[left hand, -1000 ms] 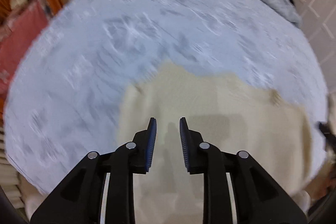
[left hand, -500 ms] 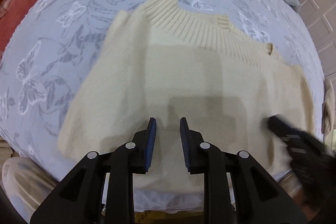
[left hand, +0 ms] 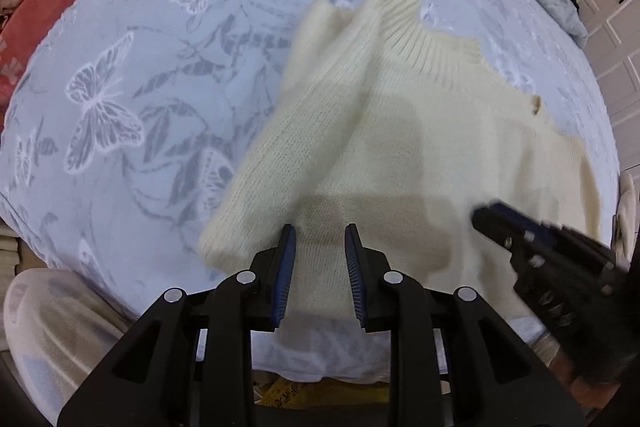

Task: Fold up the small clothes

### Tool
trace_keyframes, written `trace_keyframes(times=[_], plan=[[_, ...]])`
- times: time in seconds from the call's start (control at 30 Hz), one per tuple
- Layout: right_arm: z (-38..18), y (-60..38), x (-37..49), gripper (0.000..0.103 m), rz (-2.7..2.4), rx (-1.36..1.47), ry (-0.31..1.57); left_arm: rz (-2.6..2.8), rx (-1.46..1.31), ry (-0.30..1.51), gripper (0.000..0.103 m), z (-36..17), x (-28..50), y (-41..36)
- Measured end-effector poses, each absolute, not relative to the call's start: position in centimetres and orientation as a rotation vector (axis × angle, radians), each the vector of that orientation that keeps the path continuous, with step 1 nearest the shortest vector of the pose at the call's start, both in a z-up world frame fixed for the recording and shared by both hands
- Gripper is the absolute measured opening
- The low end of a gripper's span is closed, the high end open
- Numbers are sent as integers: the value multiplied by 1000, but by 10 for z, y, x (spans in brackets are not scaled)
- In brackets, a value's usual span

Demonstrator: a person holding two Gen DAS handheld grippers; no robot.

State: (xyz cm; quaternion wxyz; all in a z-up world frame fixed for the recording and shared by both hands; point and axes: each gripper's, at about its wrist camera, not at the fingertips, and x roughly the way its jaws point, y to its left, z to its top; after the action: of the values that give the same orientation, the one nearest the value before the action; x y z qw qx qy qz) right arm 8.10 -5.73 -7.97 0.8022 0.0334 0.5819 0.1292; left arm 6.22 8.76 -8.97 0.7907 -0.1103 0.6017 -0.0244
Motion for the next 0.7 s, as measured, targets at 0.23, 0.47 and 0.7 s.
trace_keyframes(times=[0.23,0.47,0.7], plan=[[-97,-20,108,17,321,79,1284,73,-179,1200,44,-65,91,108],[-120,64,136,14,397,-102,1317,242,-198,1313,43,-107,84,159],[-78,13,135,10,437,63,1216,210,-243,1232,43,-75,73,175]])
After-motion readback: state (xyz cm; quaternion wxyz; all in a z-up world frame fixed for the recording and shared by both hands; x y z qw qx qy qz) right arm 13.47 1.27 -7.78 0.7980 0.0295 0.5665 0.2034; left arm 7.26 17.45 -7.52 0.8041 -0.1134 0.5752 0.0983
